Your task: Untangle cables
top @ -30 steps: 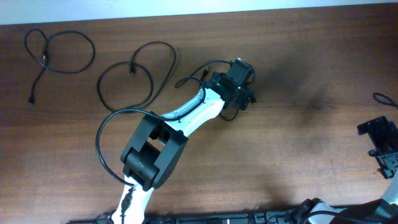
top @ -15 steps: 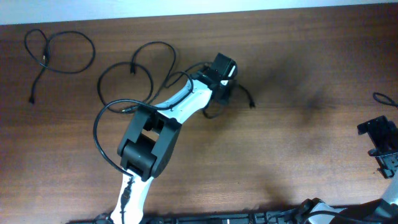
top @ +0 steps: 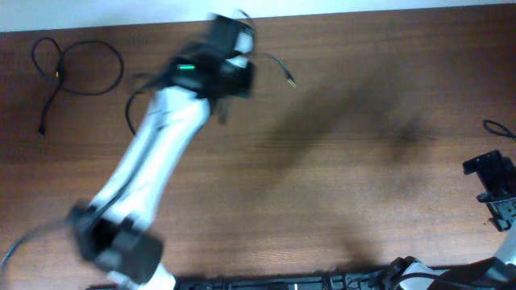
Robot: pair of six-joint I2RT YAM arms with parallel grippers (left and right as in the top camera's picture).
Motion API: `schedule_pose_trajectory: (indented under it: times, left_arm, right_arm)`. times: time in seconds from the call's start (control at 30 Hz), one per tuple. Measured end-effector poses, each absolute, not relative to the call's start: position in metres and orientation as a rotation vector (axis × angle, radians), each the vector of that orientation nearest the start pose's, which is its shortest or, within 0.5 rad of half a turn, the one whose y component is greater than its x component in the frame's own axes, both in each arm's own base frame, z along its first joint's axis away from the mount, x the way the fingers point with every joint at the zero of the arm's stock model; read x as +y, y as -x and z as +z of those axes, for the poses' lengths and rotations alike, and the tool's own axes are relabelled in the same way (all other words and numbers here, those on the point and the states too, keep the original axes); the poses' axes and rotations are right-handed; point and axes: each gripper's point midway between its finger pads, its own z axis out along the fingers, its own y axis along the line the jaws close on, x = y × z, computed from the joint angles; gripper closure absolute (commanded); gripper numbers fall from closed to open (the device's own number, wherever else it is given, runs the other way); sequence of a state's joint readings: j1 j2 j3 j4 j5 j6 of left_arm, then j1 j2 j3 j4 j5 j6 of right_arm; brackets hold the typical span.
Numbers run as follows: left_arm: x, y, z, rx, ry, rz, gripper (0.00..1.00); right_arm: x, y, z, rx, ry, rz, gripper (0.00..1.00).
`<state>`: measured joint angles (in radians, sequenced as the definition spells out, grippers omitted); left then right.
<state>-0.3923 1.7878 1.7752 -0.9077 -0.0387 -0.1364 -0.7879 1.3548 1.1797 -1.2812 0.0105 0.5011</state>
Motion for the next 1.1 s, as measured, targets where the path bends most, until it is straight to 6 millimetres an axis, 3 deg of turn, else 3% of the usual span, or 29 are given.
schedule_pose_trajectory:
  times: [0.03,0.07,0.13,0.17,0.23,0.27,0.37,0.4,0.43,0.53,0.6,0.63,0.67,0.7,0.8,0.97,1.07,1.1]
  left_arm:
    - [-0.124,-0.43,0.272,2.433,-0.162,-0.113,1.0]
    - [-0.091,-0.423,0.289,2.416,-0.064,-0.071,1.0]
    - [0.011,-0.389,0.309,2.418,0.312,0.079,1.0]
    - [0.044,-0.375,0.308,2.423,0.465,0.119,1.0]
    - [0.132,-0.327,0.289,2.42,0.938,0.244,1.0]
    - [0.162,-0.31,0.282,2.372,1.116,0.275,1.0]
    - [0.232,-0.258,0.239,2.19,1.583,0.339,1.0]
    - [0.255,-0.249,0.22,2.098,1.675,0.348,1.0]
    - [0.278,-0.23,0.187,2.021,1.791,0.37,1.0]
    - [0.304,-0.198,0.13,1.906,1.931,0.398,1.0]
    - [0.322,-0.2,0.116,1.803,1.902,0.407,1.0]
    - [0.327,-0.204,0.115,1.772,1.881,0.408,0.75]
    - [0.33,-0.206,0.115,1.753,1.866,0.409,0.32]
    - [0.334,-0.209,0.117,1.733,1.857,0.408,0.01]
    - [0.338,-0.212,0.121,1.708,1.837,0.409,0.01]
    - [0.322,-0.211,0.11,1.782,1.87,0.34,0.01]
    - [0.303,-0.238,0.114,1.818,1.803,0.094,0.01]
    - [0.292,-0.254,0.126,1.815,1.734,-0.041,0.01]
  right_arm:
    - [-0.173,-0.17,0.143,2.421,-1.821,-0.038,0.01]
    - [-0.173,-0.171,0.143,2.421,-1.821,-0.035,0.01]
    - [-0.173,-0.171,0.143,2.421,-1.82,-0.028,0.01]
    - [-0.172,-0.171,0.143,2.423,-1.822,-0.027,0.01]
    - [-0.172,-0.172,0.143,2.421,-1.819,-0.023,0.01]
    - [-0.172,-0.172,0.143,2.422,-1.821,-0.02,0.01]
    - [-0.172,-0.172,0.143,2.422,-1.82,-0.017,0.01]
    - [-0.172,-0.172,0.143,2.423,-1.82,-0.017,0.01]
    - [-0.171,-0.173,0.143,2.422,-1.819,-0.007,0.01]
    - [-0.17,-0.173,0.143,2.422,-1.819,0.001,0.01]
    - [-0.17,-0.173,0.143,2.422,-1.818,0.0,0.01]
    - [-0.17,-0.174,0.143,2.422,-1.817,0.005,0.01]
    - [-0.17,-0.174,0.143,2.421,-1.818,0.005,0.01]
    - [-0.17,-0.174,0.143,2.422,-1.817,0.005,0.01]
    - [-0.17,-0.174,0.143,2.421,-1.818,0.005,0.01]
    - [-0.17,-0.174,0.143,2.422,-1.817,0.005,0.01]
    - [-0.17,-0.174,0.143,2.422,-1.818,0.005,0.01]
    - [-0.17,-0.174,0.143,2.422,-1.817,0.005,0.01]
